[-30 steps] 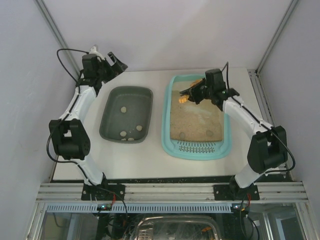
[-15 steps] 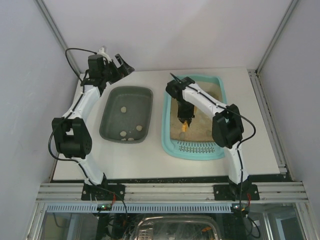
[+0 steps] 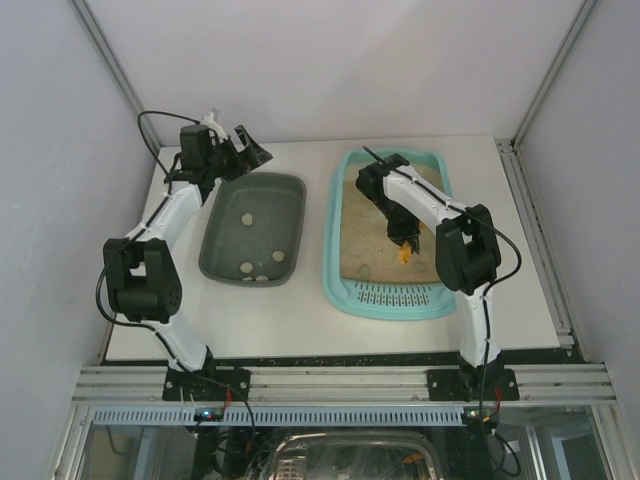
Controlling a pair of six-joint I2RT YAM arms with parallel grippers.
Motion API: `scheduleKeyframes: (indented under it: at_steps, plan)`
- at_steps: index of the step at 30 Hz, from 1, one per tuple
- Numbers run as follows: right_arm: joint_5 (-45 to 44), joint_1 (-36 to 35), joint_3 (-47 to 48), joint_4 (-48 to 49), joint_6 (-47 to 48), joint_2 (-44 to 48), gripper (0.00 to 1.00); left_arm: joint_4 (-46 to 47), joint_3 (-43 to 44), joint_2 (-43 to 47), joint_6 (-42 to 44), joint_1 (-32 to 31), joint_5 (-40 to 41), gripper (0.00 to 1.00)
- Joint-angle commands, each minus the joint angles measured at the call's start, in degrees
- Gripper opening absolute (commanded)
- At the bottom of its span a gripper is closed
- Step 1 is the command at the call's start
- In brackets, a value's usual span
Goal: Clean the litter box
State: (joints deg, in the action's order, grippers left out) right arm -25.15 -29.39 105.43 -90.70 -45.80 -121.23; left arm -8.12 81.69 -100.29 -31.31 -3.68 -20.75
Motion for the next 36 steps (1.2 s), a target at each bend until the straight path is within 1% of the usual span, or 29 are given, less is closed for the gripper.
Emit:
scheduleKeyframes:
  at_steps: [1, 8, 12, 17, 22, 27, 32, 36]
  plan:
    - [-8.72, 1.52, 2.5, -0.93, 0.98, -1.72, 0.0, 3.02, -1.78, 4.11, 1.73, 0.11, -1.51, 1.0]
    - [-13.71, 3.75, 6.71, -0.5, 3.35, -7.63, 0.0, 2.98, -2.31, 4.05, 2.04, 0.29, -1.16, 1.0]
    - [-14.66, 3.93, 6.9, 5.04, 8.1, -8.89, 0.0, 3.13, -2.18, 3.97, 2.09, 0.35, -0.64, 1.0]
    - [-12.56, 5.62, 7.09, 11.43, 14.11, -9.35, 0.0, 2.94, -2.03, 3.96, 2.46, 0.65, -0.68, 1.0]
    - [-11.06, 6.57, 8.62, 15.64, 19.11, -10.26, 0.0, 2.35, -1.97, 3.96, 2.92, 1.25, -0.15, 1.0]
    - [-11.17, 7.52, 9.11, 17.26, 21.47, -12.43, 0.0, 1.97, -1.73, 3.96, 3.14, 1.85, 0.19, 1.0]
    - [-9.96, 8.86, 6.94, 20.11, 23.41, -13.22, 0.0, 1.23, -1.16, 3.62, 3.05, 2.02, 0.27, 1.0]
    - [-3.67, 9.05, 5.25, 23.0, 25.24, -12.59, 0.0, 0.85, -0.53, 3.2, 2.92, 2.24, 0.4, 1.0]
